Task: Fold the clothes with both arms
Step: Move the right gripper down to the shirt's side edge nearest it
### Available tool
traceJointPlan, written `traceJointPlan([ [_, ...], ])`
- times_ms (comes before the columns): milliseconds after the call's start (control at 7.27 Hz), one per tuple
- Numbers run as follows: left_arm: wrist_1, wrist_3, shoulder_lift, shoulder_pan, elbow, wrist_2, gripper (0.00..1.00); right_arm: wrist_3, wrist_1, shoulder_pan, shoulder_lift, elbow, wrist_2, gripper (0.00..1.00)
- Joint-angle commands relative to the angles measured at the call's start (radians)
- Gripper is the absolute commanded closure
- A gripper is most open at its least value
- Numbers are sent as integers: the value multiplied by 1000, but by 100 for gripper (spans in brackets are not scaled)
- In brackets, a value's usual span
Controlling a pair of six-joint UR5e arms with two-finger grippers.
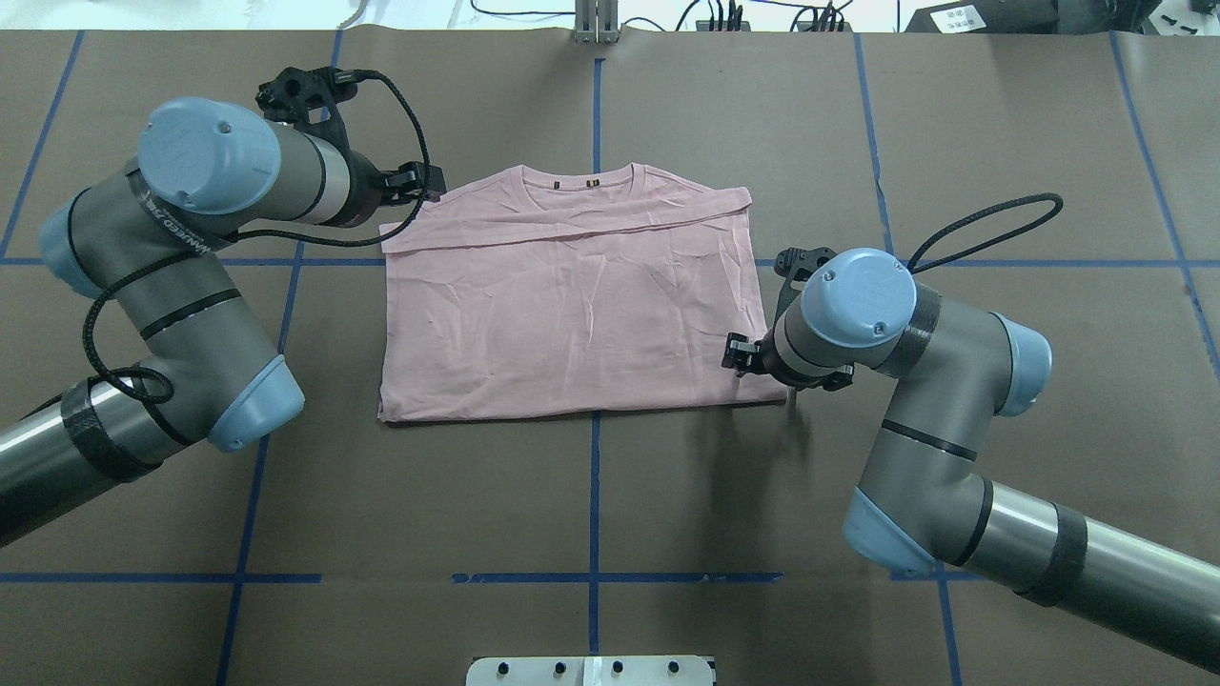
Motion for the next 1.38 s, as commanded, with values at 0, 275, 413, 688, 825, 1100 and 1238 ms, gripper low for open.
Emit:
traceJointPlan([
  [0,0,0,0,0,-3,0,0,-2,-1,-2,2,-2,1,29],
  [275,0,0,0,0,-4,0,0,-2,-1,-1,0,-2,2,27],
  [413,0,0,0,0,-4,2,0,-3,-1,-1,0,-2,4,25],
  [688,0,0,0,0,-13,2,0,-2,-1,-1,-1,-3,5,26],
  [825,2,0,0,0,-13,2,0,-2,-3,1,-1,-3,5,26],
  [1100,2,0,0,0,-13,2,0,-2,-3,1,-3,-5,5,33],
  [1238,2,-2,0,0,-13,2,0,-2,-3,1,-3,-6,5,45],
])
